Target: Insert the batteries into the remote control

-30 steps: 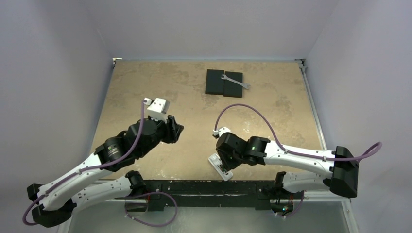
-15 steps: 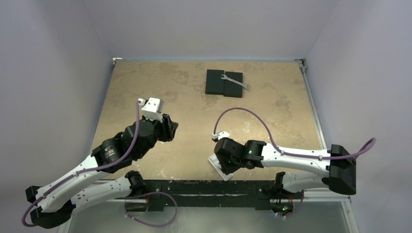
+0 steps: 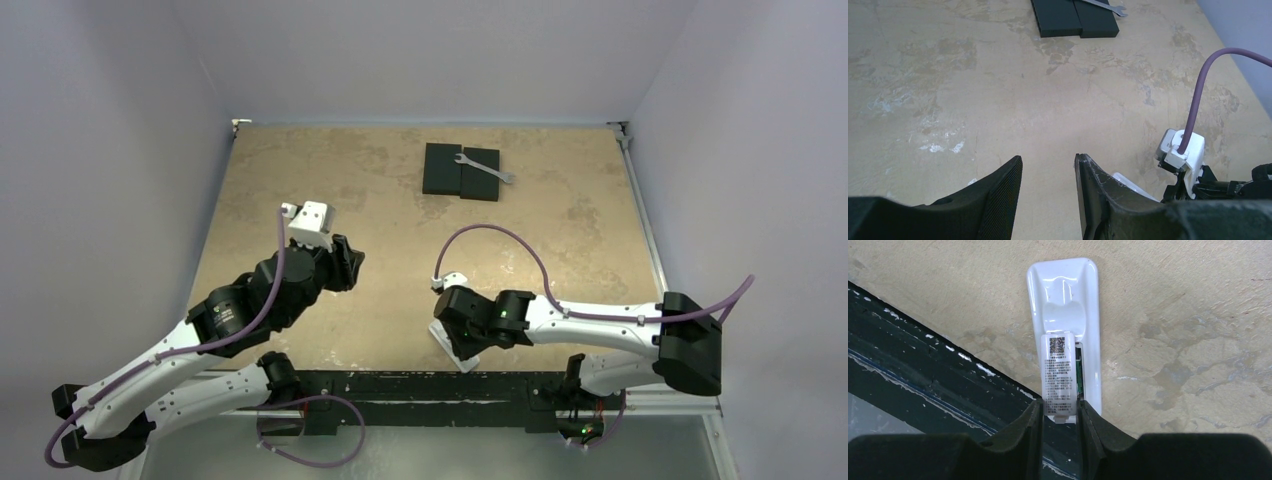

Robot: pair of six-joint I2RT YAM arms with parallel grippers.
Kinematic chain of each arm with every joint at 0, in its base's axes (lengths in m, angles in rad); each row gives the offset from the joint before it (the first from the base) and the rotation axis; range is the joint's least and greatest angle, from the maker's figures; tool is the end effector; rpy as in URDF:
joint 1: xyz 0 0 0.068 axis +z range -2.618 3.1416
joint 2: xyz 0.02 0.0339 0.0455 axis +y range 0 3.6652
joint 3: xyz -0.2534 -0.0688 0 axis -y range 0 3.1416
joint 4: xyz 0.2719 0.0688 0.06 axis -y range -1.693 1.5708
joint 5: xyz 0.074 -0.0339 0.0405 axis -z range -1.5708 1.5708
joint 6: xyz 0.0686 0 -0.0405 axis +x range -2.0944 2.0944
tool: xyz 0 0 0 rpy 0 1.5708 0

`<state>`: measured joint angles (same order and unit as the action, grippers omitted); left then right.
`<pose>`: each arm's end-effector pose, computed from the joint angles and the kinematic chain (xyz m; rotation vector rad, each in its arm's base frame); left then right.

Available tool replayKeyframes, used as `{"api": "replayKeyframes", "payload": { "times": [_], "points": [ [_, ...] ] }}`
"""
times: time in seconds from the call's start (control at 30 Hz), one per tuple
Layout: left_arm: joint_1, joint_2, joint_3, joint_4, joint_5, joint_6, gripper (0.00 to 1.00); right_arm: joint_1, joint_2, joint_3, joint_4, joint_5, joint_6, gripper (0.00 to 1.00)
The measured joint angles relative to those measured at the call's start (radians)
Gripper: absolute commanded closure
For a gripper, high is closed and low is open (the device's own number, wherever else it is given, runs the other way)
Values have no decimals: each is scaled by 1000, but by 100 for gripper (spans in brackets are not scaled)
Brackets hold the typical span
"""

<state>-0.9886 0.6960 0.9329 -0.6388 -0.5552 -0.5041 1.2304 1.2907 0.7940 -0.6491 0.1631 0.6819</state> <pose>0.1388 -0.1451 0.3464 0.1082 1.9333 -0.4566 0.1026 0.2564 0.1511 -0.6965 2.6542 0.3543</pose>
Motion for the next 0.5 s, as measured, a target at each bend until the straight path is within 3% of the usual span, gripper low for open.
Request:
{"api": "replayKeyframes", "payload": {
  "times": [0.5],
  "points": [
    [0,0,0,-1,-4,0,57,5,-11,-33,15,2,23,81]
  ]
}}
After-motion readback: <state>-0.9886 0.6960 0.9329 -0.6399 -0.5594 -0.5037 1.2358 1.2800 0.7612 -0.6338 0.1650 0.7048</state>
